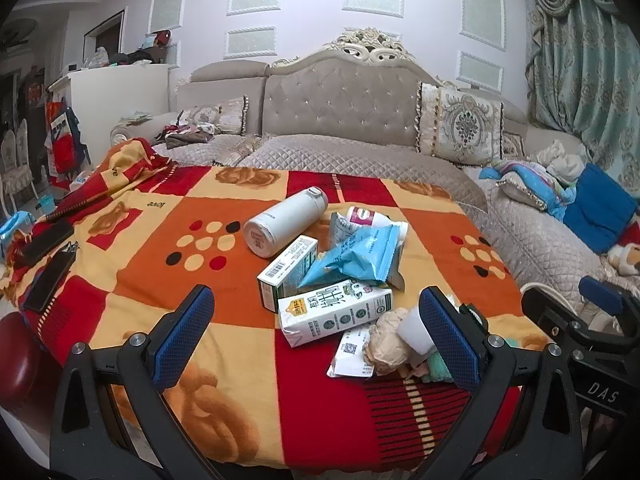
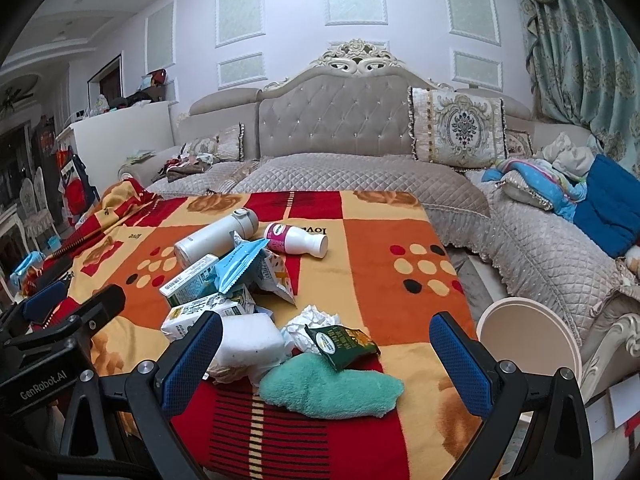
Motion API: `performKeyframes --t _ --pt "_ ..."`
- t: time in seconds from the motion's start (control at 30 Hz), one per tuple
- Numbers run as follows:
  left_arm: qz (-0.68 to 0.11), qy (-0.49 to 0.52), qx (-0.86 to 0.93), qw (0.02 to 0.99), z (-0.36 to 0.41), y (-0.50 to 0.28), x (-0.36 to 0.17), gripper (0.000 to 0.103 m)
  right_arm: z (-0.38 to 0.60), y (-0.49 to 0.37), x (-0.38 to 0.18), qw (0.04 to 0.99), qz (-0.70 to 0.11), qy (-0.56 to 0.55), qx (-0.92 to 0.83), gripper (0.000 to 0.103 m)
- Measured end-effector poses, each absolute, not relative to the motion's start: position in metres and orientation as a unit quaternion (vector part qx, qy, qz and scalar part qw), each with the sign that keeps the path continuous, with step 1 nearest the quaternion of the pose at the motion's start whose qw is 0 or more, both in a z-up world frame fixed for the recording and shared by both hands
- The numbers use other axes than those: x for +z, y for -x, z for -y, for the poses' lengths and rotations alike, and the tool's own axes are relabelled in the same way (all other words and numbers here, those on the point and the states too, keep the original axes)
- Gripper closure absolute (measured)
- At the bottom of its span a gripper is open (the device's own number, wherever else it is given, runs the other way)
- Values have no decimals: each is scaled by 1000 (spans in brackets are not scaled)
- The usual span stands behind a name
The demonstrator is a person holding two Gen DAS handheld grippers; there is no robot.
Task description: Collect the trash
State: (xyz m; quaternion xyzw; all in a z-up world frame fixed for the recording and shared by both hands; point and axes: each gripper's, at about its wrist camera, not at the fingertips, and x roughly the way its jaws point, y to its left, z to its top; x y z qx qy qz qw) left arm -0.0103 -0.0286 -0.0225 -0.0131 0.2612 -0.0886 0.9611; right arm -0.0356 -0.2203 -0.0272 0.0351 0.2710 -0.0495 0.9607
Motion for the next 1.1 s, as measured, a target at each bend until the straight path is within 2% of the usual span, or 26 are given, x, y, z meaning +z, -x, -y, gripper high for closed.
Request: performKeyframes --t 1.1 --pt "-277 20 -100 955 35 10 -33 1 221 36 -34 956 -289 -31 -43 0"
